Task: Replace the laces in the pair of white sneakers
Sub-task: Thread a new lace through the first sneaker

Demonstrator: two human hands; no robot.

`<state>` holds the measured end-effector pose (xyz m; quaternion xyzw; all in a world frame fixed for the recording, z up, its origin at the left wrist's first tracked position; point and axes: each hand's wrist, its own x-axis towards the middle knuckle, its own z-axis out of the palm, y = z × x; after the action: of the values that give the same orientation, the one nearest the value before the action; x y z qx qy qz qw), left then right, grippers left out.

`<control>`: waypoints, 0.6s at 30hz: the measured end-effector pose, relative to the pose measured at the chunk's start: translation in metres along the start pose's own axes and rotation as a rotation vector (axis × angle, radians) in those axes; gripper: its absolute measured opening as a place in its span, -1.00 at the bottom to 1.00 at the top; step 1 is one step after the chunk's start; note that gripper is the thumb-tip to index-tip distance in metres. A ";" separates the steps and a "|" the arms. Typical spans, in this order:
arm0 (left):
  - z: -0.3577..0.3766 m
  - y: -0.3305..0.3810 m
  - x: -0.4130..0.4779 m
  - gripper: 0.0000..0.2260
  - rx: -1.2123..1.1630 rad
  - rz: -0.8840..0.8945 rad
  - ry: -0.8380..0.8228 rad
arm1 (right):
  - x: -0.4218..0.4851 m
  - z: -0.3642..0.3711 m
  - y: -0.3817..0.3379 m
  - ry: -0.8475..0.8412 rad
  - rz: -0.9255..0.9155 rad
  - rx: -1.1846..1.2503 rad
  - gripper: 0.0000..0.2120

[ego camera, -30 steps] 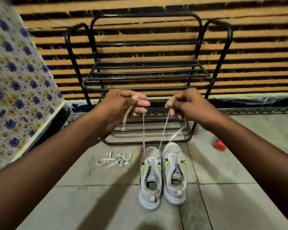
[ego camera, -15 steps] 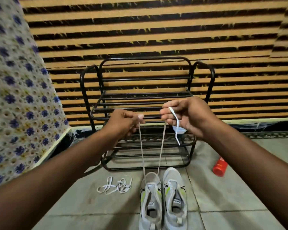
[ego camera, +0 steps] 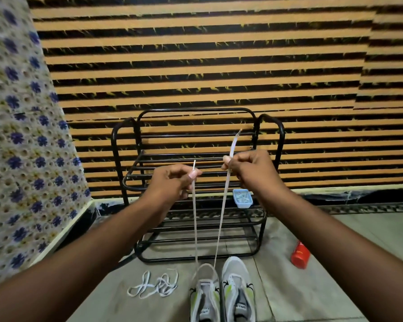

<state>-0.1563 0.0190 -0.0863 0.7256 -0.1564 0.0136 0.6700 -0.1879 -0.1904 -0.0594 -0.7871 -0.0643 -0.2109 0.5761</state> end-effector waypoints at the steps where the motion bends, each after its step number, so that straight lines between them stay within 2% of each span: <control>1: 0.001 0.001 0.000 -0.86 -0.017 0.004 0.010 | 0.001 0.002 -0.001 0.003 -0.012 -0.009 -0.74; 12: 0.009 0.000 0.000 -0.95 -0.052 -0.016 0.143 | 0.014 0.015 -0.013 0.075 -0.095 0.073 -0.79; 18: 0.009 -0.003 -0.002 -0.96 -0.099 -0.024 0.186 | 0.021 0.015 -0.021 0.088 -0.183 0.080 -0.70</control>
<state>-0.1591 0.0107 -0.0905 0.6889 -0.0854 0.0650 0.7169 -0.1728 -0.1726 -0.0361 -0.7443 -0.1188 -0.2944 0.5876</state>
